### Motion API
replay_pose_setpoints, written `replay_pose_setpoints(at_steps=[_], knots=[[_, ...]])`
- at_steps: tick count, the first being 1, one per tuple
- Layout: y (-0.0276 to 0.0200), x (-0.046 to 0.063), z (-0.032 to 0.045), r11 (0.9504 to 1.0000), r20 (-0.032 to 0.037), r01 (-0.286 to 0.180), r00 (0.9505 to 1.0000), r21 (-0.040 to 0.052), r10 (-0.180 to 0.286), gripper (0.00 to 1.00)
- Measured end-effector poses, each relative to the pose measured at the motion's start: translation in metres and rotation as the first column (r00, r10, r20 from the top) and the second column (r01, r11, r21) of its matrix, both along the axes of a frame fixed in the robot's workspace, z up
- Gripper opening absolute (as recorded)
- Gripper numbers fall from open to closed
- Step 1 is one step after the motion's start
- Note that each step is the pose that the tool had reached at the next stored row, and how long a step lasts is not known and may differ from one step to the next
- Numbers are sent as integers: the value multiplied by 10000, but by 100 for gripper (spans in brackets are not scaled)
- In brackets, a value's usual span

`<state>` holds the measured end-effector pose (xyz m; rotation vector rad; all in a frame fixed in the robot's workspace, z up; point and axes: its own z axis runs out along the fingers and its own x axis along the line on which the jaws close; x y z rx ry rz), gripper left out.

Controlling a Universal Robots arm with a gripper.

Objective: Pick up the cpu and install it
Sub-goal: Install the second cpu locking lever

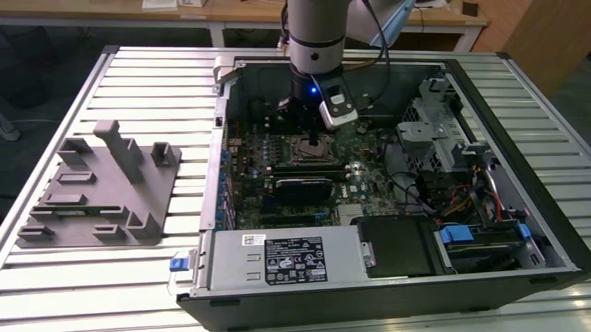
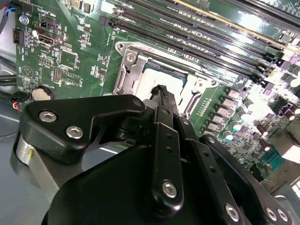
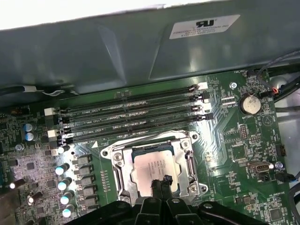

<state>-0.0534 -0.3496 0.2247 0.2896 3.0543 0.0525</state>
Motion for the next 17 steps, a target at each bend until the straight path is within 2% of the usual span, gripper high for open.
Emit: replay_pose_setpoints(at_steps=[12,17], knots=[[-88,0,0,10000,1,0,10000,0,0,11],[-92,0,15,10000,0,0,10000,1,0,11]])
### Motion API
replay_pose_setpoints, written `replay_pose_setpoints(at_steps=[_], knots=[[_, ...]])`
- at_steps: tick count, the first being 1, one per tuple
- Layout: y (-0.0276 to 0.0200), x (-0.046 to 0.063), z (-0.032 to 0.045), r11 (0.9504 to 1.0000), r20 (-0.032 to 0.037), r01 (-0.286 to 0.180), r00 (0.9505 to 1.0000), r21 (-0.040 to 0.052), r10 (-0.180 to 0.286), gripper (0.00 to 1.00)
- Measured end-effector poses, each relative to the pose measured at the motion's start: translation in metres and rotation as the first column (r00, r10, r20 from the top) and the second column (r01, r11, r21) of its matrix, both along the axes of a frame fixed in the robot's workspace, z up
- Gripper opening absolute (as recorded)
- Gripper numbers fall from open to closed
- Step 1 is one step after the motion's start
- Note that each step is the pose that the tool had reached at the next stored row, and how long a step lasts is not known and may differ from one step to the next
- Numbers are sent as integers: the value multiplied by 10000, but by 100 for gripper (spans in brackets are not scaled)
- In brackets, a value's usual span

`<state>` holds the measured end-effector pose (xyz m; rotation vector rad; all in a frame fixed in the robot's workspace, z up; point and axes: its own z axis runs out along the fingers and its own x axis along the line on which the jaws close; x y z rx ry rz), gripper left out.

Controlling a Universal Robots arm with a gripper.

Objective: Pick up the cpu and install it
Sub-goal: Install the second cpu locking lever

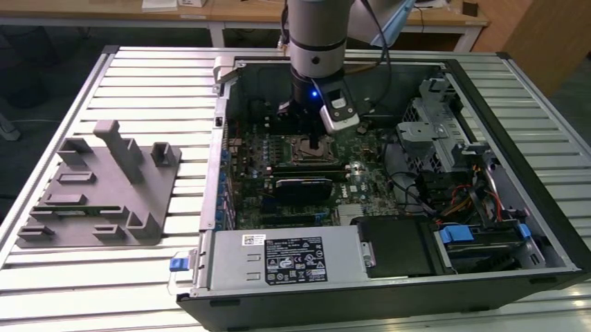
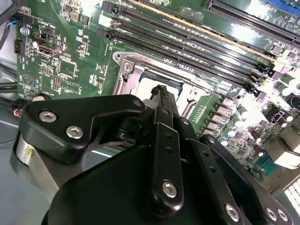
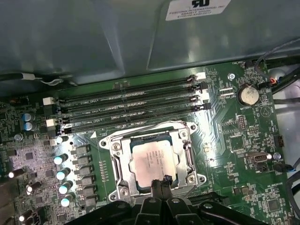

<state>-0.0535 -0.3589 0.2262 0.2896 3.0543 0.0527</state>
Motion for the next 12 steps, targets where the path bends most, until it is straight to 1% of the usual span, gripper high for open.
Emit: replay_pose_setpoints(at_steps=[6,9,12], knots=[[0,0,63,10000,1,0,10000,5,0,11],[1,1,70,10000,2,0,10000,8,0,11],[-10,1,72,10000,0,2,10000,5,-2,11]])
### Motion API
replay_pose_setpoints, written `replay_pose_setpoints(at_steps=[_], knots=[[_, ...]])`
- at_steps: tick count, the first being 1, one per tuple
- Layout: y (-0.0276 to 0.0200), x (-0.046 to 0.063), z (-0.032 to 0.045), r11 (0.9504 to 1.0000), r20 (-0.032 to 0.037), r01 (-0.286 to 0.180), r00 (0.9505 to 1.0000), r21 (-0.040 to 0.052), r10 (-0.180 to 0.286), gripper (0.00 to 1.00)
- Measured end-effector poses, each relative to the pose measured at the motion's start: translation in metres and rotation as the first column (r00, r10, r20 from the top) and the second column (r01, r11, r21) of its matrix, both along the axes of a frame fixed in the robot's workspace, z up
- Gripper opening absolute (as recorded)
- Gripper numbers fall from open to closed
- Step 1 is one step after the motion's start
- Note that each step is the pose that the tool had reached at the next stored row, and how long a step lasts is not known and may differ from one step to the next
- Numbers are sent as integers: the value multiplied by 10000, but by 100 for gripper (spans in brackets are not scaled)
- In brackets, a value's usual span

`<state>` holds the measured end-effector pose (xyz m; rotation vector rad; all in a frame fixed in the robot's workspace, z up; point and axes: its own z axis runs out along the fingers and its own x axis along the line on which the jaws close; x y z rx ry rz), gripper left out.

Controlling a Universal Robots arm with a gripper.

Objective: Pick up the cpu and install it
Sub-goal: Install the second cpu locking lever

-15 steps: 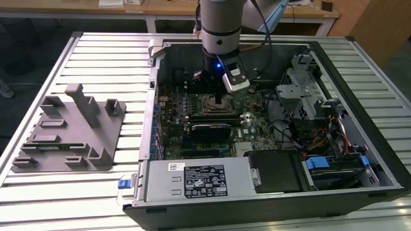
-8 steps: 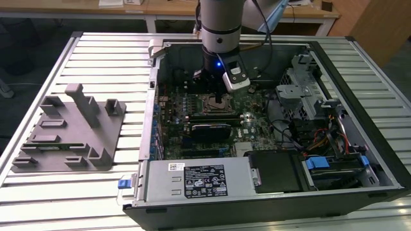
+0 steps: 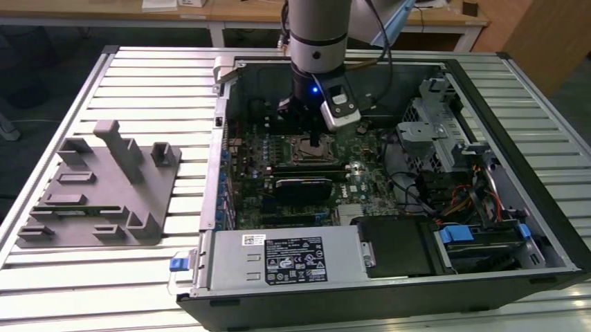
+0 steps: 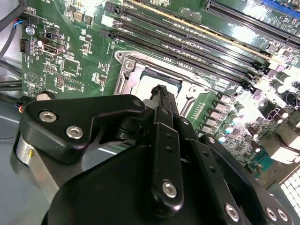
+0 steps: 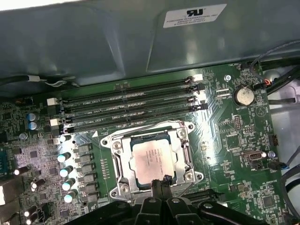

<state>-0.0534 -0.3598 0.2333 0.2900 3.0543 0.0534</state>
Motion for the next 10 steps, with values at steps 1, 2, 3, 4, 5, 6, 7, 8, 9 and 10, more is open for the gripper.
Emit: replay_pose_setpoints(at_steps=[1,2,3,4,5,6,7,8,9,10], knots=[[-5,0,0,10000,0,3,10000,0,-3,11],[-10,0,0,10000,1,4,10000,0,-4,11],[-15,0,0,10000,1,6,10000,1,-6,11],[-21,0,0,10000,1,7,10000,0,-7,11],[-26,0,0,10000,0,9,10000,0,-9,11],[-31,0,0,10000,1,10,10000,1,-10,11],[-36,0,0,10000,1,11,10000,1,-11,11],[-42,0,0,10000,1,13,10000,0,-13,11],[-48,0,0,10000,1,14,10000,0,-14,11],[-55,0,0,10000,1,15,10000,0,-15,11]])
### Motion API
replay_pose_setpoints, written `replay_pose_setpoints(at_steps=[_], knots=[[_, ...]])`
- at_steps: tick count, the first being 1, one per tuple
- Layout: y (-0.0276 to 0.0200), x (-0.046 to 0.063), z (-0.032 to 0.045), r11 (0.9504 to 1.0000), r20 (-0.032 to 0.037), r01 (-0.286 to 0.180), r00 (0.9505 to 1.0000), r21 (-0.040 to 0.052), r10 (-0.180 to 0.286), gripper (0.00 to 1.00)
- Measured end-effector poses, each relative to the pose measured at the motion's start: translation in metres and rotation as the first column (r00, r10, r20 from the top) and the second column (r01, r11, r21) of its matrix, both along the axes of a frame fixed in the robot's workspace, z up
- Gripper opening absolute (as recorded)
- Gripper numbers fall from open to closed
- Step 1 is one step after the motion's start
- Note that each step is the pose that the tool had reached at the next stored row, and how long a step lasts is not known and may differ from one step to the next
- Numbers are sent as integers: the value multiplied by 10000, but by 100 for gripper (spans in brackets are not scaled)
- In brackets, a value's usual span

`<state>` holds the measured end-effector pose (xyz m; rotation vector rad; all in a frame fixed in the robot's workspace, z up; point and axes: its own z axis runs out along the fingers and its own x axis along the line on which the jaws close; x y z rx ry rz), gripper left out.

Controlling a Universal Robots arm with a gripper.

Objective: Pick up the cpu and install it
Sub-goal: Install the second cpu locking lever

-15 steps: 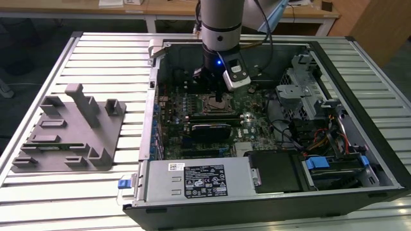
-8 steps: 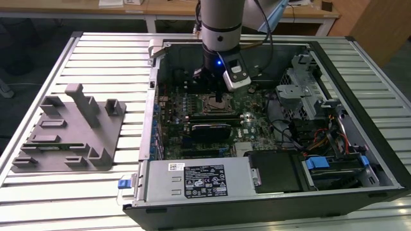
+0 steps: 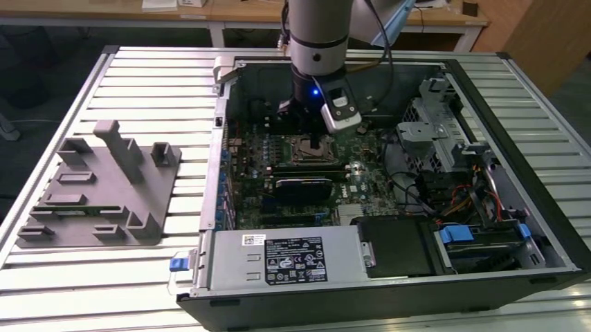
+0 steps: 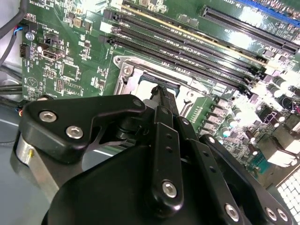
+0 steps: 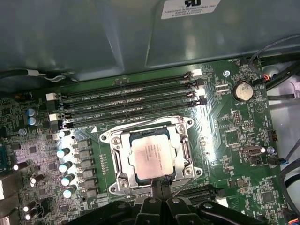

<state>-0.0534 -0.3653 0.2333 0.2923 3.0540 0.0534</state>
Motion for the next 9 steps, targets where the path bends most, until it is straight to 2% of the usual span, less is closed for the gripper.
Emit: replay_pose_setpoints(at_steps=[9], knots=[[-87,0,0,10000,-1,3,10000,-1,-3,11]])
